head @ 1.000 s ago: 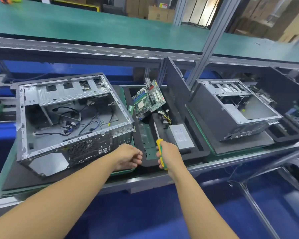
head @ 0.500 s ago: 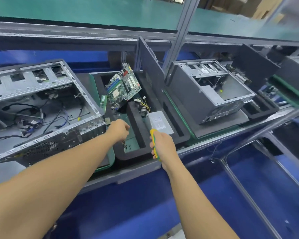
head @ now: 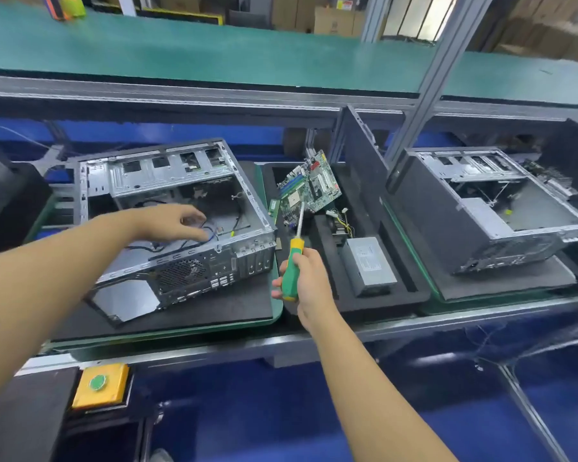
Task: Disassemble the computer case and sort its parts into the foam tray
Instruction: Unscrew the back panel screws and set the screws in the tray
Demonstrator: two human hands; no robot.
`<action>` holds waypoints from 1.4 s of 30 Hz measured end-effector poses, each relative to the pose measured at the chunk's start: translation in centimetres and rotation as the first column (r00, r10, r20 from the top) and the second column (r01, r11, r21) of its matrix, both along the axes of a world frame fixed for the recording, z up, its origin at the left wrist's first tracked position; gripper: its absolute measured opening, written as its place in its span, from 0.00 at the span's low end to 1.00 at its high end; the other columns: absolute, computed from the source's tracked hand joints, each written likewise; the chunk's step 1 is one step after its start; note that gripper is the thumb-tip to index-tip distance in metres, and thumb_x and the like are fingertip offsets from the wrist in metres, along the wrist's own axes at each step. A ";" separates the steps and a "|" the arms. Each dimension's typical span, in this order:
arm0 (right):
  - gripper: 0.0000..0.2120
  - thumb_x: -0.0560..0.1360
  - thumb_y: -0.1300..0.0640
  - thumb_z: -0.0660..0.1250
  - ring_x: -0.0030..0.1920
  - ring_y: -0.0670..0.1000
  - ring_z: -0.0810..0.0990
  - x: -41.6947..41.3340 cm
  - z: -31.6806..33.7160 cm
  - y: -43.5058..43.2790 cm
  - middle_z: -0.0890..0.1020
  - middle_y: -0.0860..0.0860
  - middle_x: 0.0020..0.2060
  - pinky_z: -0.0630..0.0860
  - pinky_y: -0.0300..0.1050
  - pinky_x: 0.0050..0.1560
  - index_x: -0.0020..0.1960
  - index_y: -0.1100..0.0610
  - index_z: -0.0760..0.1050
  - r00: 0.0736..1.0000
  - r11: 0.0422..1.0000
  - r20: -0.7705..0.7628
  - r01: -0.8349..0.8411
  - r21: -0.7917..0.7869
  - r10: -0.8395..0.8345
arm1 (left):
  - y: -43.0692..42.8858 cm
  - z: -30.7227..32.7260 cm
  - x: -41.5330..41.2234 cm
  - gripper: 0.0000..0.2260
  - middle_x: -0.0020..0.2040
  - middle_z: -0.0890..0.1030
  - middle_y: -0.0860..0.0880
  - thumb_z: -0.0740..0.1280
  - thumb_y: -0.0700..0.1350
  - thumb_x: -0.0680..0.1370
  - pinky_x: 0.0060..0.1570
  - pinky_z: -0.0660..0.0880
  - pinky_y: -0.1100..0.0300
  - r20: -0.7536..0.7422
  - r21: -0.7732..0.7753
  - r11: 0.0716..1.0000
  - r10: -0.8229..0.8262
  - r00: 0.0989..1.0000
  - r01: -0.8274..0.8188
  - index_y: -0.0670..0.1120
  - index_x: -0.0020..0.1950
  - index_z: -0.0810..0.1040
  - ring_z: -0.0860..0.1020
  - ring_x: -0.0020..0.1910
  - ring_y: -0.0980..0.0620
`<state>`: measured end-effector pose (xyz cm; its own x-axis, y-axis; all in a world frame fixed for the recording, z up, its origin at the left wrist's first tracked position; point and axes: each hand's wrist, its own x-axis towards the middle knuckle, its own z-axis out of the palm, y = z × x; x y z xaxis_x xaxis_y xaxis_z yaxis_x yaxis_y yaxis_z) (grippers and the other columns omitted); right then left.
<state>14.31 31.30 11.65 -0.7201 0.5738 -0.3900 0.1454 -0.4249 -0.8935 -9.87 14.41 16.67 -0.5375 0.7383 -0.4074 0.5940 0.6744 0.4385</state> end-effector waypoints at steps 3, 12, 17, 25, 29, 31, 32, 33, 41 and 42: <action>0.07 0.82 0.56 0.58 0.29 0.50 0.75 -0.6 -1.4 -2.4 0.75 0.54 0.41 0.72 0.42 0.26 0.58 0.50 0.71 0.996 0.996 0.033 -0.083 0.025 0.082 | -4.3 -3.6 -0.3 0.39 0.76 0.66 0.50 0.70 0.64 0.73 0.71 0.63 0.56 0.097 -0.198 0.980 0.054 0.994 -0.034 0.49 0.78 0.62 0.68 0.72 0.51; 0.06 0.80 0.42 0.61 0.26 0.49 0.70 0.6 -6.9 -6.1 0.77 0.50 0.32 0.64 0.38 0.24 0.48 0.42 0.73 0.934 0.945 0.202 -0.316 0.086 0.294 | -5.3 -8.3 -0.8 0.23 0.37 0.84 0.49 0.75 0.42 0.72 0.32 0.77 0.58 0.221 -0.051 0.965 0.261 0.940 -0.256 0.49 0.66 0.76 0.80 0.32 0.52; 0.09 0.79 0.39 0.61 0.25 0.50 0.71 0.8 -9.0 -7.0 0.76 0.50 0.30 0.65 0.39 0.24 0.55 0.39 0.76 0.875 0.886 0.291 -0.441 0.147 0.387 | -5.0 -8.3 -0.3 0.23 0.38 0.83 0.51 0.75 0.46 0.72 0.32 0.78 0.59 0.176 -0.046 0.957 0.291 0.940 -0.288 0.58 0.62 0.70 0.80 0.37 0.50; 0.15 0.81 0.40 0.60 0.26 0.49 0.70 0.1 -11.1 -9.3 0.75 0.49 0.29 0.66 0.37 0.24 0.68 0.36 0.72 0.904 0.912 0.314 -0.361 0.194 0.291 | -5.0 -8.3 0.1 0.20 0.25 0.71 0.50 0.74 0.55 0.68 0.29 0.62 0.56 -0.032 -0.130 0.952 0.274 0.961 -0.276 0.44 0.31 0.69 0.67 0.25 0.49; 0.16 0.81 0.41 0.60 0.25 0.48 0.69 -0.5 -11.4 -10.2 0.75 0.47 0.28 0.66 0.36 0.24 0.67 0.37 0.74 0.918 0.928 0.282 -0.334 0.167 0.280 | -5.0 -8.5 -0.1 0.21 0.23 0.71 0.49 0.74 0.56 0.67 0.29 0.63 0.58 -0.028 -0.126 0.947 0.293 0.956 -0.294 0.43 0.28 0.69 0.69 0.23 0.50; 0.15 0.80 0.40 0.60 0.25 0.48 0.70 -0.7 -11.5 -10.5 0.75 0.47 0.27 0.66 0.36 0.24 0.66 0.35 0.74 0.922 0.934 0.276 -0.322 0.155 0.272 | -5.0 -8.4 0.0 0.21 0.26 0.72 0.48 0.74 0.57 0.67 0.30 0.63 0.57 -0.065 -0.123 0.950 0.280 0.958 -0.286 0.43 0.30 0.71 0.68 0.27 0.48; 0.15 0.80 0.41 0.60 0.25 0.49 0.69 -0.8 -11.5 -10.6 0.75 0.47 0.27 0.66 0.36 0.24 0.66 0.36 0.74 0.924 0.937 0.276 -0.315 0.153 0.266 | -5.0 -8.4 0.1 0.21 0.26 0.71 0.48 0.75 0.57 0.67 0.30 0.63 0.57 -0.075 -0.120 0.952 0.275 0.959 -0.282 0.43 0.30 0.71 0.68 0.28 0.48; 0.15 0.80 0.41 0.60 0.25 0.49 0.69 -1.0 -11.5 -10.6 0.75 0.47 0.27 0.66 0.36 0.24 0.66 0.36 0.74 0.924 0.939 0.278 -0.310 0.149 0.261 | -5.1 -8.4 0.1 0.21 0.26 0.71 0.48 0.75 0.57 0.67 0.30 0.63 0.57 -0.079 -0.116 0.953 0.271 0.959 -0.278 0.43 0.30 0.71 0.68 0.28 0.48; 0.11 0.81 0.43 0.60 0.26 0.49 0.67 -1.3 -10.7 -10.2 0.74 0.50 0.30 0.63 0.39 0.24 0.62 0.39 0.76 0.915 0.946 0.298 -0.312 0.090 0.273 | -5.0 -8.1 0.3 0.20 0.20 0.75 0.50 0.74 0.57 0.67 0.28 0.66 0.61 -0.068 -0.119 0.945 0.299 0.952 -0.305 0.43 0.28 0.74 0.72 0.23 0.50; 0.10 0.81 0.44 0.60 0.26 0.49 0.67 -1.5 -10.5 -10.3 0.75 0.50 0.30 0.63 0.39 0.24 0.60 0.41 0.76 0.913 0.950 0.300 -0.307 0.055 0.277 | -4.9 -8.0 0.4 0.19 0.20 0.75 0.50 0.75 0.56 0.67 0.28 0.66 0.62 -0.059 -0.116 0.942 0.310 0.949 -0.315 0.43 0.29 0.74 0.74 0.22 0.51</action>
